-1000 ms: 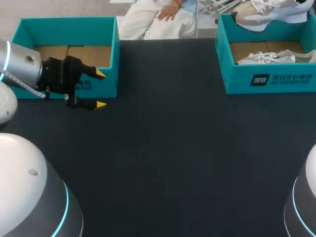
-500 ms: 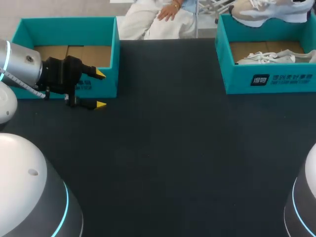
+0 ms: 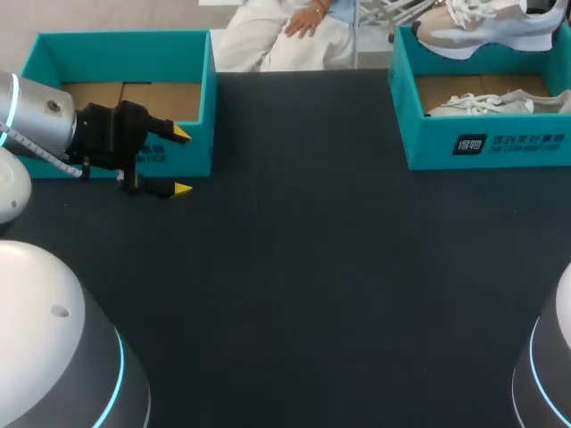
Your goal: Take the shoe out of the shoebox, open the shoe tongue, remove and reinsert the insole, then place the shoe into the shoebox
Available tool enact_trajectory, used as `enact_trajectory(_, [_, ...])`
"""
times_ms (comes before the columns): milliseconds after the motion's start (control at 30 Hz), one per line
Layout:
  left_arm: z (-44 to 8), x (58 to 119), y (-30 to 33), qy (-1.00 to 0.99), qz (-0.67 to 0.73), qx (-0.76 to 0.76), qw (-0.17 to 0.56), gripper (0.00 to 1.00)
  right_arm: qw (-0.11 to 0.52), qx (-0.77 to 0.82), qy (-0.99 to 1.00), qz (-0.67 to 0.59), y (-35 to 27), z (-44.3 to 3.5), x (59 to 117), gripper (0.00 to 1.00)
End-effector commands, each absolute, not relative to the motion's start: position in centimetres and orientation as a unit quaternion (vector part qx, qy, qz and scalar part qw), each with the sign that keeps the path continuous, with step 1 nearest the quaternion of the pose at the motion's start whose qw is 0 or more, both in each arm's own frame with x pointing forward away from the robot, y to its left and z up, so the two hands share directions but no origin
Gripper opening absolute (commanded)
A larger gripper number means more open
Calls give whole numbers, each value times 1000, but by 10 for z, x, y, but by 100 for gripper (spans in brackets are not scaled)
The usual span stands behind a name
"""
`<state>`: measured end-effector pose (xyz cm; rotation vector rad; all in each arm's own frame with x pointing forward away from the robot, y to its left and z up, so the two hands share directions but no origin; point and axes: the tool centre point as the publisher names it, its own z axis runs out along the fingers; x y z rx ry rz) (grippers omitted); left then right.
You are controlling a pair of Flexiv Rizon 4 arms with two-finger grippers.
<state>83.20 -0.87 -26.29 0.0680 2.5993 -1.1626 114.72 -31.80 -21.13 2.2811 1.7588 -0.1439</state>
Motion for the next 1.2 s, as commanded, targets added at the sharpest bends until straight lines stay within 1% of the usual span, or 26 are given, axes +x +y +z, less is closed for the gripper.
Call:
enact_trajectory(33, [-263,831,-9,903,-402,23,146,100,126,784,606,-53,-319,-218,1150,0])
enact_trajectory(433, [-263,831,-9,903,-402,23,146,100,132,786,600,-63,-326,-249,1151,0])
enact_trajectory(733, [-263,831,-9,903,-402,23,146,100,150,792,588,-67,-334,-263,1157,0])
enact_trajectory(1200, [-263,831,-9,903,-402,23,146,100,155,797,580,-74,-342,-285,1164,0])
